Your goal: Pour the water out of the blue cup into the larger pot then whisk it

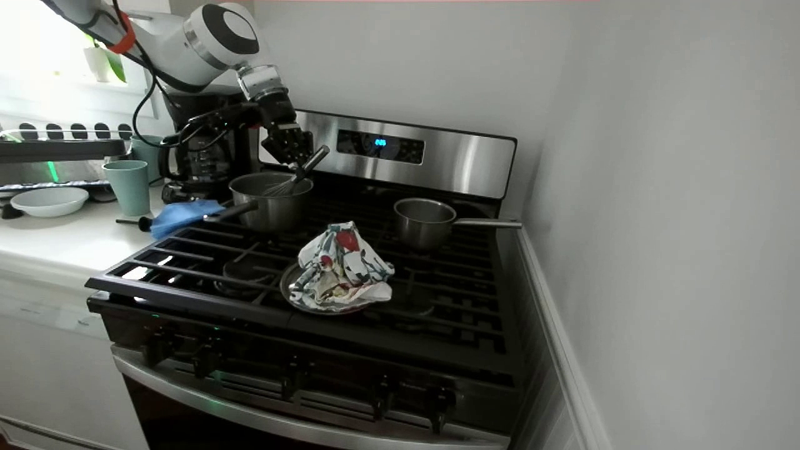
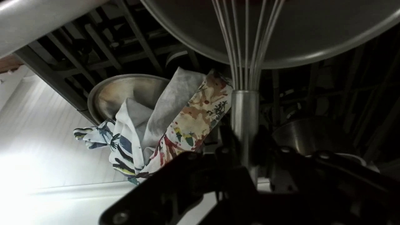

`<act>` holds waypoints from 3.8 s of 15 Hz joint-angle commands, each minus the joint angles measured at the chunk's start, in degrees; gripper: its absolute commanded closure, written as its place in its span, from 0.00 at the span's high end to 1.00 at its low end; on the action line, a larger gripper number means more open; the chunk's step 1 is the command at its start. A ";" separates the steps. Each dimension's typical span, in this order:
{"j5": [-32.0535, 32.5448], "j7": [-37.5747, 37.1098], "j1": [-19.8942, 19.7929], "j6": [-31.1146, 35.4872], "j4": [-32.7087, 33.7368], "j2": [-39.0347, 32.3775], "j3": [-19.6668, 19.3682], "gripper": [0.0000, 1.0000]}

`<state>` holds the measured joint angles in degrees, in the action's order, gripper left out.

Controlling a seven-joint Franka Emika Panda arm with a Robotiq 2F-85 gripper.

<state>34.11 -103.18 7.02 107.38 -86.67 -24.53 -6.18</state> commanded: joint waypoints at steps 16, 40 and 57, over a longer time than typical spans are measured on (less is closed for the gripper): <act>-1.86 3.89 -0.13 7.01 -0.48 -0.13 2.04 0.06; 2.53 -10.19 1.01 4.31 -1.16 0.97 -0.50 0.06; 0.33 -4.73 0.44 3.44 -2.82 2.63 -1.00 0.06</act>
<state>31.95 -108.23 6.07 113.43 -88.70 -21.36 -7.29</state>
